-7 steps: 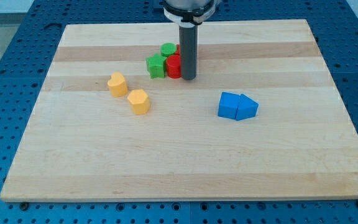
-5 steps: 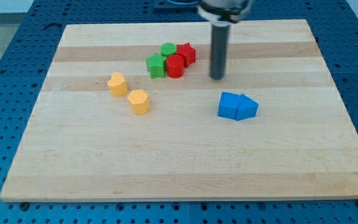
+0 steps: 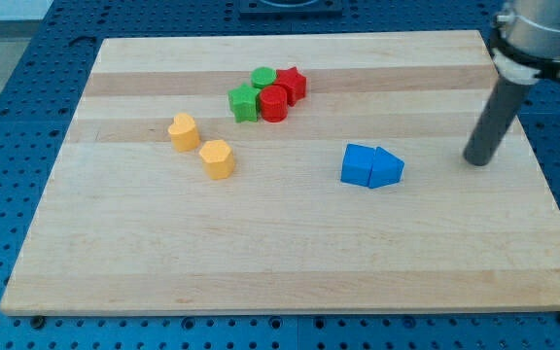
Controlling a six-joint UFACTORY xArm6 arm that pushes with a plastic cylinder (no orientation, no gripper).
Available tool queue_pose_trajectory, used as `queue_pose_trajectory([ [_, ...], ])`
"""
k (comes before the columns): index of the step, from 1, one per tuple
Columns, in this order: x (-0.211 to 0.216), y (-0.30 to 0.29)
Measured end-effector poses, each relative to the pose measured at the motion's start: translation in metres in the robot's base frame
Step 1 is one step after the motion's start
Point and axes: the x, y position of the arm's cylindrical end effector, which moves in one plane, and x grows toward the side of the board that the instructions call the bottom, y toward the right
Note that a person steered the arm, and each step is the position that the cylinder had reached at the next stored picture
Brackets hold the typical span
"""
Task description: Separate the blue cube from the blue triangle
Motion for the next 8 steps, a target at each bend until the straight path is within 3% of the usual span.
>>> queue_pose_trajectory([
  [2, 0.007, -0.093],
  [4, -0.012, -0.102],
  [8, -0.038, -0.238],
])
